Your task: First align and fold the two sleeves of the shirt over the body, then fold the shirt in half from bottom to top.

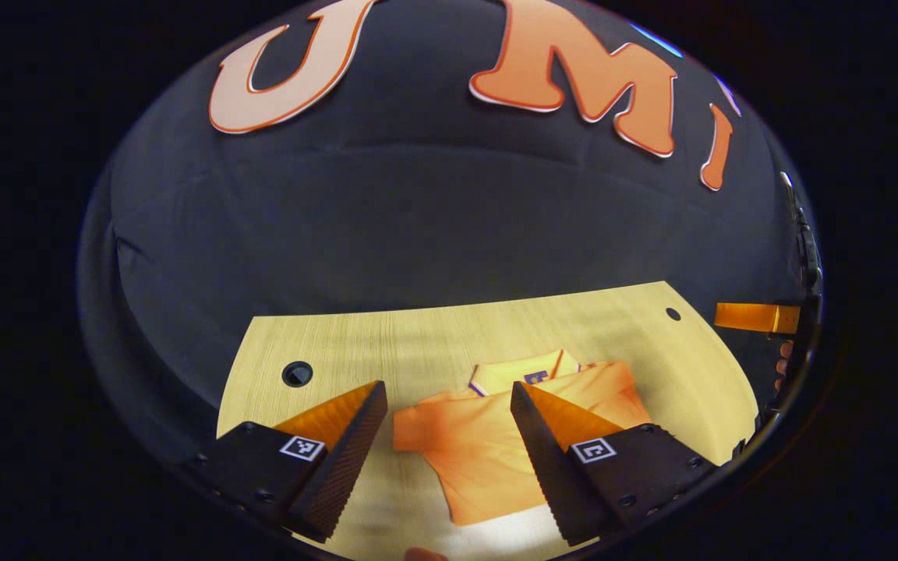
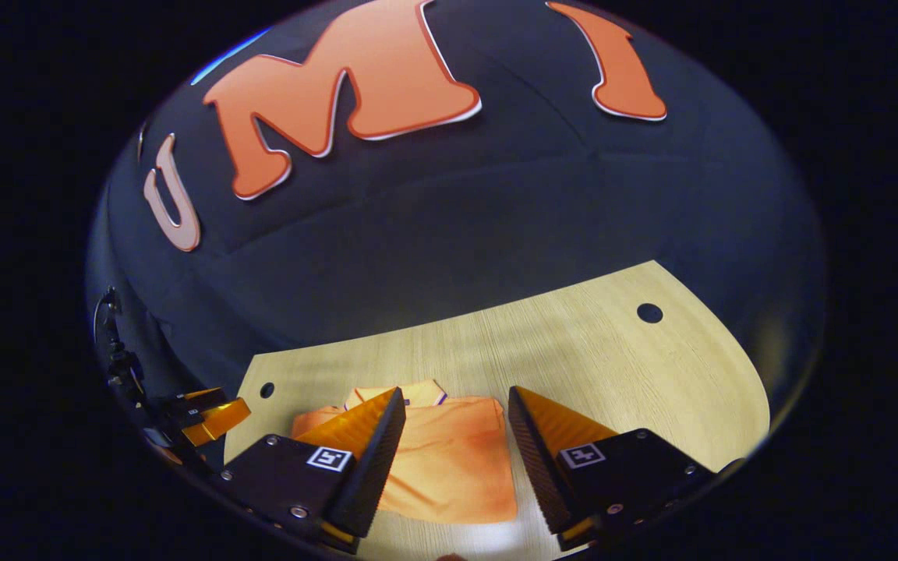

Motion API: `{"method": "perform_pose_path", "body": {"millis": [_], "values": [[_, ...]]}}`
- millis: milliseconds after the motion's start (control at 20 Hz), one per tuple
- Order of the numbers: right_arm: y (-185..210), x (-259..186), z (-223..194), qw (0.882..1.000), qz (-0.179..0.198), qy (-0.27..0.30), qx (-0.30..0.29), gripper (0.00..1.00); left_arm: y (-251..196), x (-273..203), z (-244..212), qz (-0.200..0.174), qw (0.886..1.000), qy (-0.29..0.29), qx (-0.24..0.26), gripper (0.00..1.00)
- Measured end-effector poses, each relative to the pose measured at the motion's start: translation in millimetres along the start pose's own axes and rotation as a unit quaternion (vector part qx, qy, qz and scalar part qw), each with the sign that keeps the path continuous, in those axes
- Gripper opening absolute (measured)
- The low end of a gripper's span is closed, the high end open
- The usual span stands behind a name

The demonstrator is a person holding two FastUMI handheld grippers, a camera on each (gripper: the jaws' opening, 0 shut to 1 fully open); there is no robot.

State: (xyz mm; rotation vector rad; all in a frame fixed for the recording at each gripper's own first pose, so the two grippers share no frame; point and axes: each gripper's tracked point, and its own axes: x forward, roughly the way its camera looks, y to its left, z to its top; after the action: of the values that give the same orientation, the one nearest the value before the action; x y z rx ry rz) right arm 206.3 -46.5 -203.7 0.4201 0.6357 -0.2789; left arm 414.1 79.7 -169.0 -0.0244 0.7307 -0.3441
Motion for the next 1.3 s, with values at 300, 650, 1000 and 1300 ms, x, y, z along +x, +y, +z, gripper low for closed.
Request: {"method": "perform_pose_path", "body": {"millis": [300, 650, 1000, 1300], "values": [[4.0, -67.0, 14.3, 0.997, 0.020, -0.063, -0.045, 0.94, -38.7, -83.5, 8.3, 0.006, 0.998, -0.067, 0.007, 0.98], [3.4, -143.9, 10.1, 0.989, 0.042, -0.122, -0.078, 0.96, -68.3, -167.5, 11.5, 0.032, 0.990, -0.139, 0.008, 0.98], [42.0, -213.9, 6.0, 0.968, 0.070, -0.201, -0.135, 0.96, -102.7, -254.8, -6.1, 0.046, 0.975, -0.218, 0.007, 0.98], [56.4, -250.4, -26.9, 0.960, 0.105, -0.221, -0.139, 0.96, -132.3, -310.2, -24.8, 0.058, 0.960, -0.273, 0.020, 0.98]]}}
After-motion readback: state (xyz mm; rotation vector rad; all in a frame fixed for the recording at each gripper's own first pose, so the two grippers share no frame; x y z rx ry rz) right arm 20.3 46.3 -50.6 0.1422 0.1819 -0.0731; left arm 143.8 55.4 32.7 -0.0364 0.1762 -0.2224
